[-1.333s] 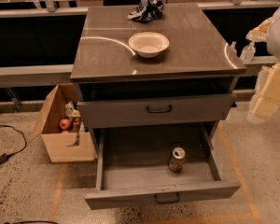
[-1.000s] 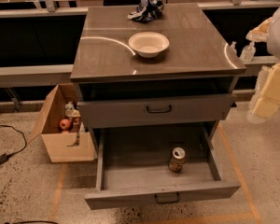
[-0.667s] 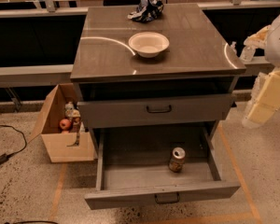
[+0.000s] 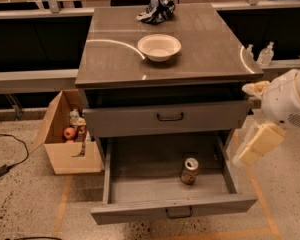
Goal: Pick orange can from middle drawer and place on counter
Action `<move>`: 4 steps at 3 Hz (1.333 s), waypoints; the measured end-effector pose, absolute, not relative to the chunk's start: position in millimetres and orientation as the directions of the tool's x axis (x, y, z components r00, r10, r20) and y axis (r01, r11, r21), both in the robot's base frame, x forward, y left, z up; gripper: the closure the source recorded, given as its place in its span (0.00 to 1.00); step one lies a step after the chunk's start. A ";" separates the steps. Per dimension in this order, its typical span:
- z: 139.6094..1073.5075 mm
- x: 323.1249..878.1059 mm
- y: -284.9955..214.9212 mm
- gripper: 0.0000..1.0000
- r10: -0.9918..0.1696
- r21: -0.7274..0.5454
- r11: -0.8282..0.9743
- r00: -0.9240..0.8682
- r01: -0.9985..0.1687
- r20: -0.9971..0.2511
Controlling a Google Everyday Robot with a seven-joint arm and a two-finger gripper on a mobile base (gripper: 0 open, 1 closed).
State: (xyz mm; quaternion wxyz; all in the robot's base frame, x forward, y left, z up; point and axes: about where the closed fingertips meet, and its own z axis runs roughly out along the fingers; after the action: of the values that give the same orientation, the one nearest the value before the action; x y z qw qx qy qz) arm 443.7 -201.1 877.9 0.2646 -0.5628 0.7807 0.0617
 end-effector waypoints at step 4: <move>675.5 463.5 -165.7 0.00 -0.738 -0.071 0.371 -0.248 -0.926 -0.628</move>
Offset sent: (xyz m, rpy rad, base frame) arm 0.0146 0.0275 -0.2081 0.3138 0.0318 0.0261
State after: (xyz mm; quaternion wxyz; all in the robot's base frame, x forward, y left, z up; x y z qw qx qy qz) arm 463.5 -165.7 675.5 0.2949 -0.5377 0.7736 0.1593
